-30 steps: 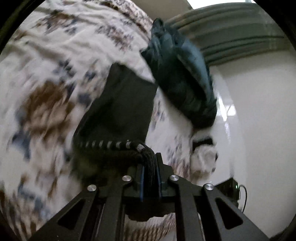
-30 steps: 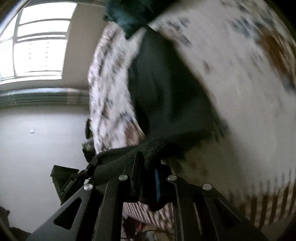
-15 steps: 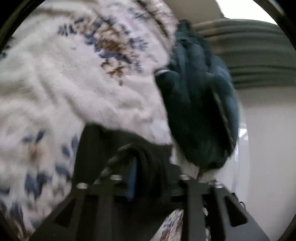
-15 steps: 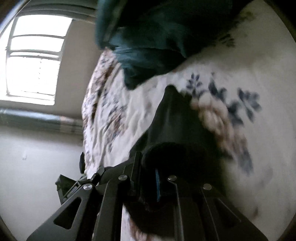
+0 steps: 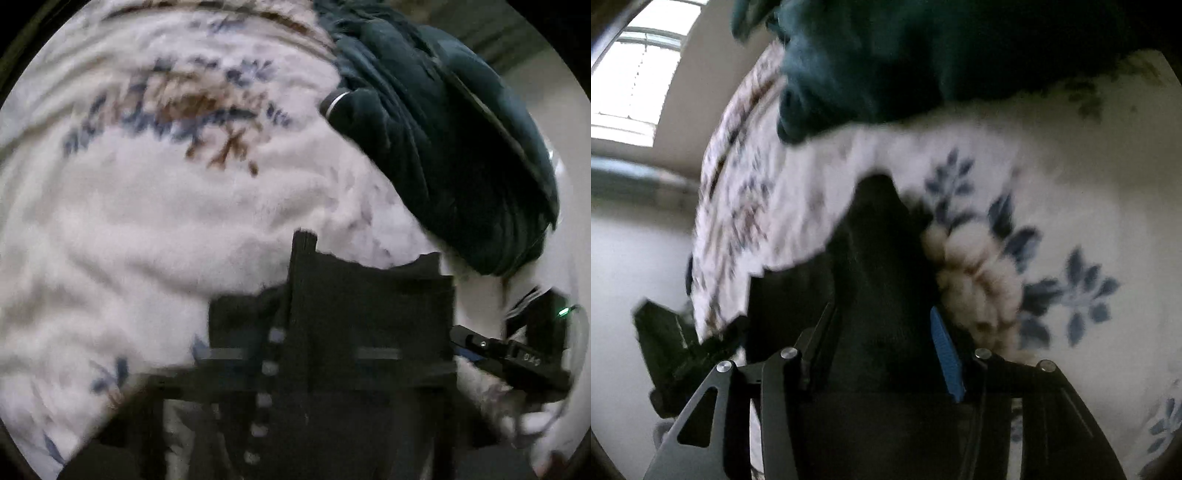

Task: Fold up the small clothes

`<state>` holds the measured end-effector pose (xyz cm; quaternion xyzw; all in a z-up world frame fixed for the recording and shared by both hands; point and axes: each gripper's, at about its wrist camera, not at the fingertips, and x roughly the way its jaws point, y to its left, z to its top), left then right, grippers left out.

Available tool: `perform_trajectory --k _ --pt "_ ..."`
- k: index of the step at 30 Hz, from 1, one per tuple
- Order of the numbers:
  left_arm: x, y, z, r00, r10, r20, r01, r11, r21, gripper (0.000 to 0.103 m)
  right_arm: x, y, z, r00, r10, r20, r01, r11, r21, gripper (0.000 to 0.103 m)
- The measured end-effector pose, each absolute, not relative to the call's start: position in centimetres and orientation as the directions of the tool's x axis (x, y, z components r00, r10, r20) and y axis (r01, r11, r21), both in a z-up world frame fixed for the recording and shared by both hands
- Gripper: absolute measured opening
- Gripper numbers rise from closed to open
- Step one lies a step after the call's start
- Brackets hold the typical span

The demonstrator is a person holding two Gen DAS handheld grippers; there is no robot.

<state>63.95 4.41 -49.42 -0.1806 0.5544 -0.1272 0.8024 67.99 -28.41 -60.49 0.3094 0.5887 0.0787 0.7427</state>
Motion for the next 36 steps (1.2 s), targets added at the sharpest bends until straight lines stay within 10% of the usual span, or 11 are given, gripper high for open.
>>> perform_trajectory --k 2,18,22,25,33,35,36 --pt "63.4 4.9 -48.5 0.393 -0.399 -0.829 0.016 0.904 -0.427 0.005 67.9 -27.6 -59.8 0.336 0.425 -0.841 0.211 0.836 0.507 0.008" --pt "66.0 11.8 -52.5 0.305 -0.429 -0.85 -0.182 0.85 -0.494 0.009 71.6 -27.0 -60.6 0.287 0.348 -0.892 0.21 0.886 0.413 0.008" --pt "60.6 13.5 -48.6 0.381 -0.468 -0.797 -0.169 0.813 -0.558 0.064 69.3 -29.0 -58.1 0.312 0.398 -0.863 0.196 0.862 0.469 0.035" --pt "54.8 14.0 -47.2 0.425 -0.527 -0.735 -0.196 0.74 -0.644 0.074 66.5 -30.7 -56.5 0.294 0.415 -0.861 0.185 0.859 0.477 0.051" --pt "44.8 10.9 -50.6 0.39 -0.508 -0.768 -0.309 0.714 -0.629 0.073 55.7 -31.9 -57.3 0.164 0.492 -0.855 0.206 0.83 0.517 0.065" --pt "44.5 10.3 -51.6 0.394 -0.488 -0.779 -0.303 0.731 -0.612 0.049 54.2 -31.0 -58.9 0.135 0.513 -0.848 0.236 0.814 0.53 0.065" --pt "44.5 10.3 -51.9 0.4 -0.487 -0.776 -0.3 0.731 -0.613 0.021 53.8 -30.5 -59.7 0.124 0.524 -0.843 0.25 0.805 0.538 0.065"
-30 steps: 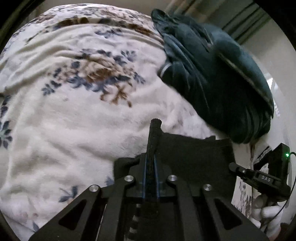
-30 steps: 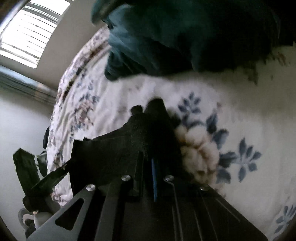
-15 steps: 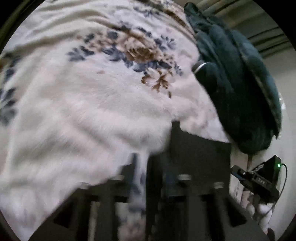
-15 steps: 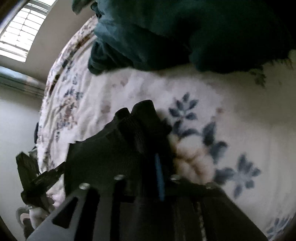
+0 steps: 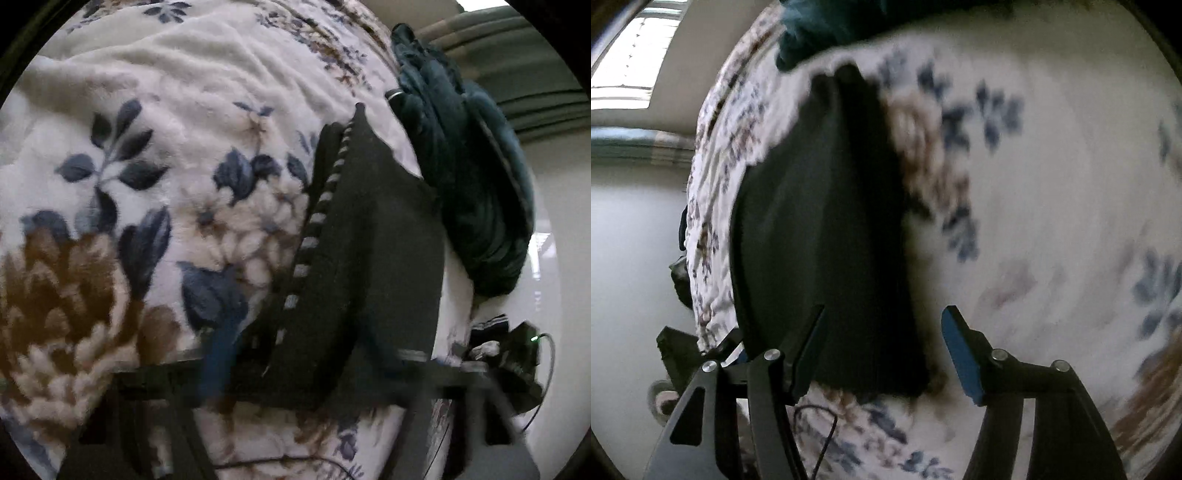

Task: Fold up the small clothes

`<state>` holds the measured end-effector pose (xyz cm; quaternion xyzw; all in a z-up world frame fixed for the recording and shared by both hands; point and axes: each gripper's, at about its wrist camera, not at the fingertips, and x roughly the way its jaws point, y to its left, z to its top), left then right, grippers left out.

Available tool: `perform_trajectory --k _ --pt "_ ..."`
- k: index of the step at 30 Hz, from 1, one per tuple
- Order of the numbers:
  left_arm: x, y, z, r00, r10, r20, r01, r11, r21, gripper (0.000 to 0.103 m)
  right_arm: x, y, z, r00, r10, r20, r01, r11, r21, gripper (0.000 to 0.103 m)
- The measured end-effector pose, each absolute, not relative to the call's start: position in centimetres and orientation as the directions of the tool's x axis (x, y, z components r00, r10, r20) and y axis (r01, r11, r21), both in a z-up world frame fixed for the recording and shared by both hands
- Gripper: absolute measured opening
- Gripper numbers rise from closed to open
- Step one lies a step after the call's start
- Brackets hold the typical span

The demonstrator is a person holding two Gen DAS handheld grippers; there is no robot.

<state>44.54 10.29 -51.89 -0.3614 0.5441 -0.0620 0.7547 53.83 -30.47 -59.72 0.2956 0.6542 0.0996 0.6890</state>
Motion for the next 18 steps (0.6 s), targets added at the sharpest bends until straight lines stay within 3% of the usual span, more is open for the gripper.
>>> perform_trajectory --k 1,2,3,4,9,15,17,18 --pt "44.6 10.2 -51.9 0.397 -0.478 -0.784 -0.289 0.745 -0.601 0.02 53.4 -30.0 -60.6 0.119 0.541 -0.833 0.265 0.791 0.551 0.065" --pt "44.5 10.3 -51.7 0.401 -0.471 -0.786 -0.275 0.756 -0.594 0.018 52.9 -29.4 -61.4 0.124 0.553 -0.824 0.269 0.78 0.565 0.055" --pt "44.4 10.3 -51.3 0.409 -0.463 -0.786 -0.265 0.764 -0.588 0.016 52.5 -28.9 -61.9 0.129 0.557 -0.82 0.268 0.777 0.57 0.02" --pt "44.3 10.4 -50.9 0.409 -0.465 -0.785 -0.252 0.77 -0.587 0.014 52.0 -28.5 -62.3 0.132 0.551 -0.824 0.274 0.779 0.564 0.008" --pt "44.4 11.7 -51.7 0.396 -0.445 -0.803 -0.246 0.792 -0.559 0.01 50.4 -29.4 -62.0 0.197 0.487 -0.851 0.307 0.794 0.525 0.006" --pt "43.6 12.8 -51.4 0.393 -0.486 -0.78 -0.289 0.741 -0.607 0.013 51.1 -28.9 -61.7 0.154 0.496 -0.854 0.281 0.807 0.519 0.008" --pt "42.7 13.0 -50.2 0.405 -0.481 -0.777 -0.31 0.728 -0.612 0.032 51.8 -29.1 -61.4 0.133 0.535 -0.834 0.288 0.784 0.549 0.015" --pt "41.8 13.1 -49.5 0.424 -0.478 -0.769 -0.326 0.711 -0.623 0.056 51.8 -29.5 -61.1 0.133 0.554 -0.822 0.287 0.772 0.567 0.022"
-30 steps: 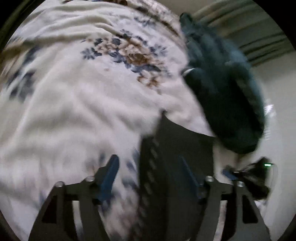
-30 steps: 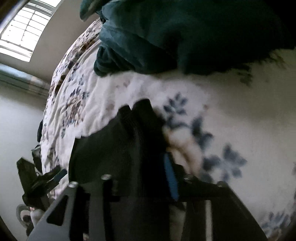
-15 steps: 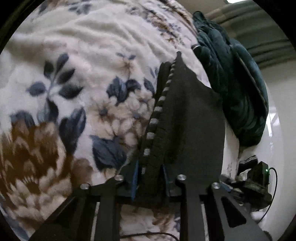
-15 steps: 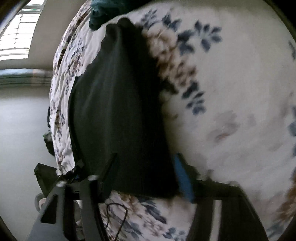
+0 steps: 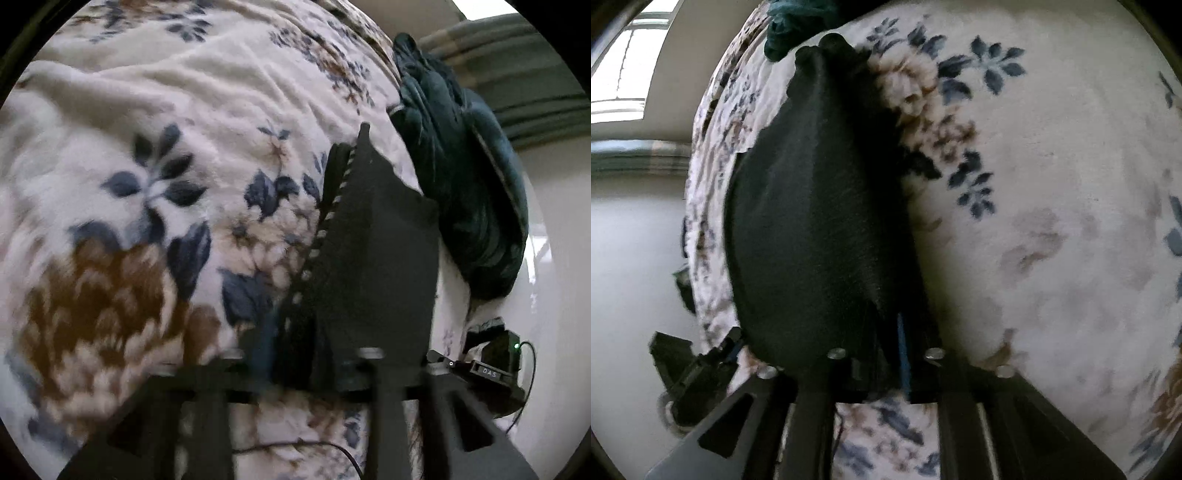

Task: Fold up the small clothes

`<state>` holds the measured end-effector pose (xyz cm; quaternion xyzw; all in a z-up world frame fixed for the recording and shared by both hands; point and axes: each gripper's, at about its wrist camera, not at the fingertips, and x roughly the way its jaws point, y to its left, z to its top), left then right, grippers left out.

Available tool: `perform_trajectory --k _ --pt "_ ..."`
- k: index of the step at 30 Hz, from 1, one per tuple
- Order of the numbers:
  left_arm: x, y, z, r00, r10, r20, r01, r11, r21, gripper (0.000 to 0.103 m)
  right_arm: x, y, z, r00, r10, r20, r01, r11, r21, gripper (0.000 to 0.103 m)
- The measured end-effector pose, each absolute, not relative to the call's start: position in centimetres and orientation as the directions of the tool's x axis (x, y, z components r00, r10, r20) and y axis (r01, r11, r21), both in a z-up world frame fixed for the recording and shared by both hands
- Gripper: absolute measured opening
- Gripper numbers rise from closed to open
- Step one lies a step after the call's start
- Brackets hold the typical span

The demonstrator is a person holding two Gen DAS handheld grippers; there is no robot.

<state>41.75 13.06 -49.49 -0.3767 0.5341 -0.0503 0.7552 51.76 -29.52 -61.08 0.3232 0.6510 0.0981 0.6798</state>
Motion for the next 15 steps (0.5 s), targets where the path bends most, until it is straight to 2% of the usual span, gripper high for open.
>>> perform_trajectory --k 1,2,3,5,9,15 --pt "41.2 13.0 -49.1 0.443 -0.481 -0.756 -0.336 0.693 -0.638 0.073 51.6 -30.0 -60.6 0.146 0.562 -0.814 0.278 0.767 0.579 0.03" --pt "40.1 12.9 -48.7 0.478 -0.493 -0.727 -0.349 0.652 -0.673 0.073 51.6 -30.5 -59.9 0.161 0.555 -0.816 0.267 0.772 0.577 0.049" --pt "39.3 12.7 -48.7 0.496 -0.512 -0.702 -0.358 0.616 -0.702 0.073 51.5 -31.0 -59.4 0.173 0.552 -0.816 0.258 0.774 0.578 0.062" --pt "38.0 11.2 -50.3 0.504 -0.588 -0.633 -0.393 0.497 -0.774 0.073 51.8 -32.1 -58.9 0.183 0.574 -0.798 0.245 0.76 0.602 0.074" --pt "38.2 7.4 -54.0 0.486 -0.638 -0.598 -0.456 0.398 -0.796 0.073 54.4 -34.0 -59.6 0.19 0.605 -0.773 0.243 0.734 0.635 0.075" --pt "41.5 3.1 -58.0 0.488 -0.611 -0.623 -0.513 0.378 -0.771 0.074 61.6 -34.2 -62.0 0.185 0.663 -0.725 0.208 0.695 0.688 0.075"
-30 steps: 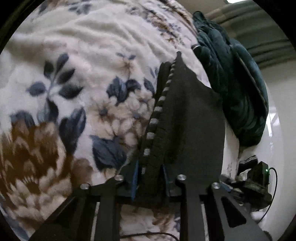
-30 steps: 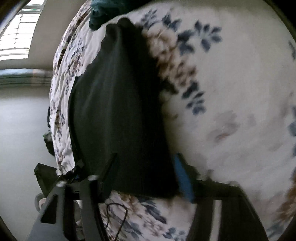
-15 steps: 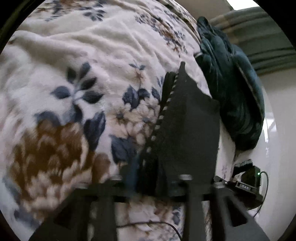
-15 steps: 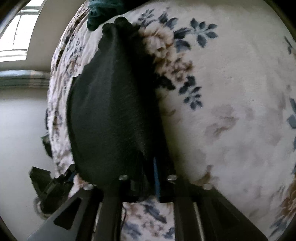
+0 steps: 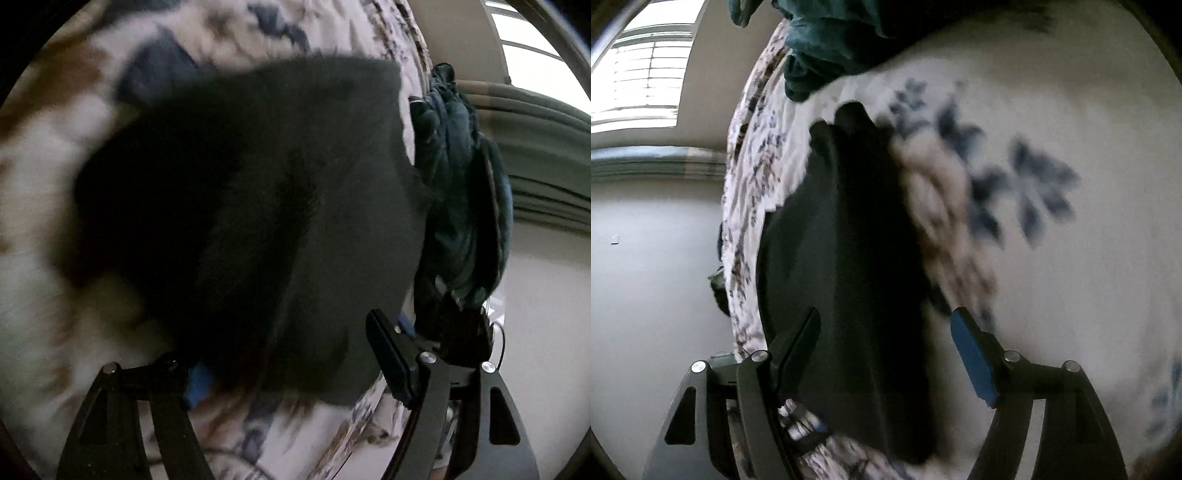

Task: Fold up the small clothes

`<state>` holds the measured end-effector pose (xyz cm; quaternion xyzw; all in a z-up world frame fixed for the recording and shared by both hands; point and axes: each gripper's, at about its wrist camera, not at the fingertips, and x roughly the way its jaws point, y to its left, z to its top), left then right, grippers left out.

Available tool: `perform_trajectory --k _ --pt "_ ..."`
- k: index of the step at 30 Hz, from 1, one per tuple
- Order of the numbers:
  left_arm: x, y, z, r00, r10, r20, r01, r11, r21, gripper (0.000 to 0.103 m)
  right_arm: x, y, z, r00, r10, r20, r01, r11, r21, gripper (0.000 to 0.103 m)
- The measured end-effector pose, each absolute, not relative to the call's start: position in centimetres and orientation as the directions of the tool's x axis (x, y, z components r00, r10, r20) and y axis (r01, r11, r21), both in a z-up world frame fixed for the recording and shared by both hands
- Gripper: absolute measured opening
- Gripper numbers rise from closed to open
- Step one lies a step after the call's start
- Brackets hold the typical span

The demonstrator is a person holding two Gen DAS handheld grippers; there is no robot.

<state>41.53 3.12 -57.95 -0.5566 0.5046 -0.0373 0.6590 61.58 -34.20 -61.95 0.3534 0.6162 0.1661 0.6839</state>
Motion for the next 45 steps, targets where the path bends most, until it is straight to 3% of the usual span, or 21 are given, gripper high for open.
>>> perform_trajectory --k 3,5,6,8,9,10,11,18,23,26,27,28,30,32,35,39,45 --pt "42.1 3.3 -57.8 0.538 -0.559 -0.632 -0.542 0.345 -0.766 0.071 66.4 -33.3 -63.4 0.175 0.681 -0.711 0.191 0.684 0.704 0.075" --pt "41.9 3.5 -57.4 0.568 -0.52 -0.638 -0.55 0.337 -0.764 0.048 69.1 -32.6 -64.1 0.172 0.686 -0.707 0.176 0.685 0.707 0.075" --pt "41.8 3.7 -57.2 0.575 -0.511 -0.639 -0.545 0.343 -0.765 0.031 70.2 -32.1 -64.6 0.162 0.695 -0.7 0.173 0.679 0.714 0.075" --pt "41.8 3.9 -56.6 0.592 -0.495 -0.636 -0.528 0.358 -0.77 0.027 72.2 -31.5 -65.5 0.156 0.704 -0.693 0.194 0.666 0.72 0.075" --pt "41.9 3.9 -56.2 0.593 -0.494 -0.636 -0.513 0.377 -0.771 0.026 72.5 -31.3 -65.4 0.17 0.704 -0.689 0.185 0.664 0.724 0.063" --pt "42.1 4.0 -55.9 0.589 -0.495 -0.638 -0.506 0.39 -0.769 0.026 72.5 -31.0 -65.3 0.181 0.69 -0.701 0.171 0.679 0.713 0.045" --pt "42.2 4.3 -55.7 0.584 -0.498 -0.641 -0.505 0.395 -0.767 0.026 72.3 -30.4 -65.2 0.165 0.674 -0.72 0.157 0.703 0.694 0.017" --pt "43.6 9.0 -52.1 0.527 -0.545 -0.652 -0.361 0.551 -0.752 0.024 64.0 -32.6 -62.1 0.304 0.663 -0.685 0.306 0.613 0.729 0.012" --pt "48.9 14.2 -49.7 0.43 -0.584 -0.689 -0.206 0.68 -0.704 0.024 50.6 -31.4 -60.4 0.334 0.644 -0.688 0.456 0.529 0.716 0.012" --pt "51.9 15.5 -52.0 0.314 -0.608 -0.729 -0.198 0.709 -0.677 0.037 45.7 -28.8 -61.9 0.297 0.655 -0.695 0.506 0.509 0.696 0.012" --pt "52.2 16.1 -53.0 0.283 -0.615 -0.736 -0.239 0.698 -0.675 0.04 45.2 -28.6 -62.4 0.281 0.646 -0.71 0.518 0.521 0.679 0.015" --pt "52.1 16.3 -53.4 0.275 -0.617 -0.737 -0.27 0.686 -0.675 0.05 44.8 -28.8 -62.8 0.264 0.625 -0.735 0.539 0.537 0.649 0.022" --pt "50.4 17.4 -53.0 0.292 -0.598 -0.746 -0.327 0.671 -0.666 0.053 44.8 -29.7 -62.7 0.231 0.598 -0.768 0.55 0.571 0.61 0.041" --pt "47.9 17.8 -51.4 0.329 -0.579 -0.746 -0.353 0.657 -0.666 0.054 45.0 -31.7 -60.9 0.238 0.546 -0.803 0.54 0.613 0.576 0.041" --pt "46.7 18.0 -50.3 0.375 -0.533 -0.758 -0.364 0.668 -0.649 0.064 47.0 -33.4 -57.1 0.281 0.447 -0.849 0.459 0.715 0.528 0.05" --pt "49.7 18.5 -51.8 0.402 -0.49 -0.773 -0.399 0.666 -0.63 0.064 54.0 -32.2 -55.1 0.322 0.458 -0.829 0.305 0.778 0.549 0.065" --pt "54.4 18.2 -53.1 0.397 -0.457 -0.796 -0.381 0.708 -0.595 0.064 66.6 -26.0 -61.1 0.181 0.525 -0.832 0.164 0.818 0.551 0.065"
